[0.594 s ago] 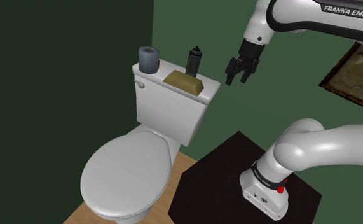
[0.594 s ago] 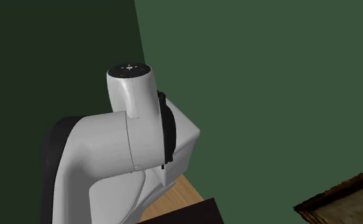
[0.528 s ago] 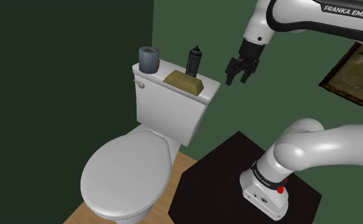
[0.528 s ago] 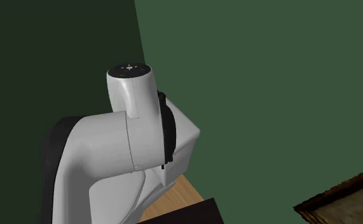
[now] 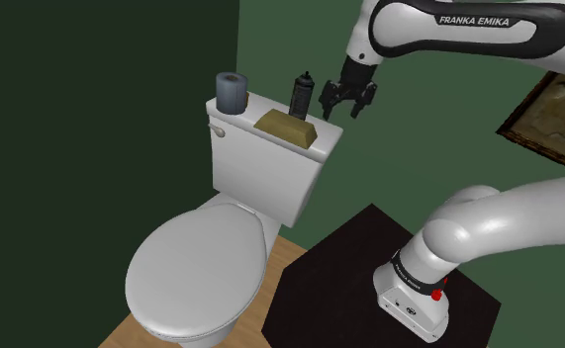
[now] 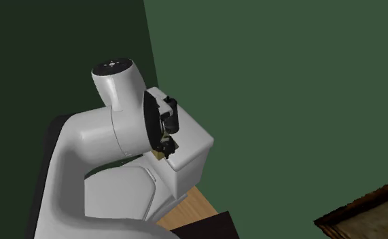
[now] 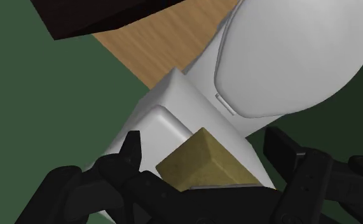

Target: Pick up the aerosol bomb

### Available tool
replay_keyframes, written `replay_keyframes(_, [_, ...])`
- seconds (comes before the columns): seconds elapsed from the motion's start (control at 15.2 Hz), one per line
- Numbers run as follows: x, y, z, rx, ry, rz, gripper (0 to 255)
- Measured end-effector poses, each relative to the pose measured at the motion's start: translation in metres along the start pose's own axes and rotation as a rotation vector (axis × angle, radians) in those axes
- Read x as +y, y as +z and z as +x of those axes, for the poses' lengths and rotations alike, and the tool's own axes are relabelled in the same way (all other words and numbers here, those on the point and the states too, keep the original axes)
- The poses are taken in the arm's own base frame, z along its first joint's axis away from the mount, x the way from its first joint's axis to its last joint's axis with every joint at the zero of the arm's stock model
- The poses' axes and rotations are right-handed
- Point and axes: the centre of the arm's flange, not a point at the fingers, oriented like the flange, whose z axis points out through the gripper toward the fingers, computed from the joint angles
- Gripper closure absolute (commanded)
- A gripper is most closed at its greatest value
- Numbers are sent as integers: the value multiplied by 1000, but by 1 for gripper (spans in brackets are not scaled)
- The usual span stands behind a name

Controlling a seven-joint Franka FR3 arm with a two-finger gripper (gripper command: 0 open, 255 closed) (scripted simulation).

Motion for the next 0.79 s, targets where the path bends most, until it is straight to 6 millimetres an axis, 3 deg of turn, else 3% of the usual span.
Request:
replay_keyframes(0.46, [-34,15,75,121,205,-93,0])
replay_keyframes(0.79, [-45,20,130,208,353,-158,0])
